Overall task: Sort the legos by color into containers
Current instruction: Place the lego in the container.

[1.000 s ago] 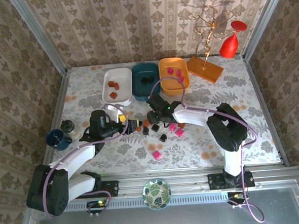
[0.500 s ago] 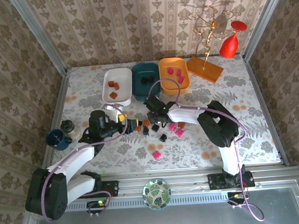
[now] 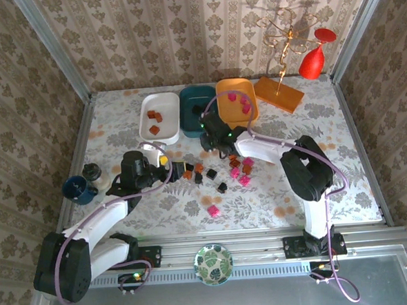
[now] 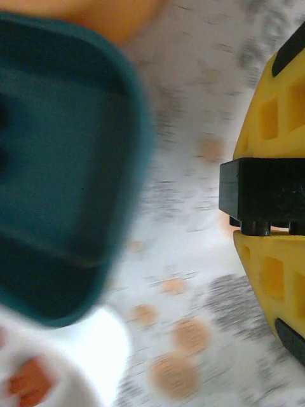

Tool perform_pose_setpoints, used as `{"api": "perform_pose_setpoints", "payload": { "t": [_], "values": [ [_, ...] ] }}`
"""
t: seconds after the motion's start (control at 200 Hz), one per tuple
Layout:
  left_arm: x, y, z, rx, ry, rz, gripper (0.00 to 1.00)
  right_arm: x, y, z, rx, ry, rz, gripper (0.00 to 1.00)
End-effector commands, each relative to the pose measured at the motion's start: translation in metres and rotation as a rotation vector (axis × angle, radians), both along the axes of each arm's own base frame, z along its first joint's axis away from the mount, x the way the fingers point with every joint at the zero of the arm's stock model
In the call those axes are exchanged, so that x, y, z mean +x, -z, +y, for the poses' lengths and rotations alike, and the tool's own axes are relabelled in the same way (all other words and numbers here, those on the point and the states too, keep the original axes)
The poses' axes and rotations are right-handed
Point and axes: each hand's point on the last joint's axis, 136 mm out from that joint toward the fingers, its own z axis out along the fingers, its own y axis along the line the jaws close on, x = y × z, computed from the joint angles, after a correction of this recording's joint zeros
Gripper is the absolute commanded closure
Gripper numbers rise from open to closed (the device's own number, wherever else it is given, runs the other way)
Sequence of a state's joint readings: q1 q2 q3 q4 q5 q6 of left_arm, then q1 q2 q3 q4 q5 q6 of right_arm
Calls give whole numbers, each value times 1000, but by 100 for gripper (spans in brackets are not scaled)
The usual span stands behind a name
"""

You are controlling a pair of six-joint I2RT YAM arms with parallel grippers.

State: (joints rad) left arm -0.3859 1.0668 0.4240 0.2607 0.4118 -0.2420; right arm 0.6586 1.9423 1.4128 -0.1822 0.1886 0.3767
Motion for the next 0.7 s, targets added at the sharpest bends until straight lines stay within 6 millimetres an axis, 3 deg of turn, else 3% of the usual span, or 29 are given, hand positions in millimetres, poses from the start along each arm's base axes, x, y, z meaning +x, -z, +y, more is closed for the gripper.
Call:
{"api": "perform_pose_setpoints", "payload": {
  "t": [0.0, 0.135, 0.405, 0.54, 0.695],
  "values": [
    [3, -8, 3, 9, -29, -17, 17, 38, -43, 8, 122, 23, -104, 73],
    [4, -8, 5, 7, -46, -16, 17, 81, -39, 11, 210, 73, -101, 73],
    [3, -10, 4, -9, -44, -14, 17, 152, -21, 43, 301, 86, -73, 70],
    [3, -10, 3, -12, -43, -13, 17, 169, -14, 54, 329, 68, -42, 64],
    [4, -6, 2, -9, -48, 7, 17, 165, -44, 53, 343, 12, -43, 52]
  ]
}}
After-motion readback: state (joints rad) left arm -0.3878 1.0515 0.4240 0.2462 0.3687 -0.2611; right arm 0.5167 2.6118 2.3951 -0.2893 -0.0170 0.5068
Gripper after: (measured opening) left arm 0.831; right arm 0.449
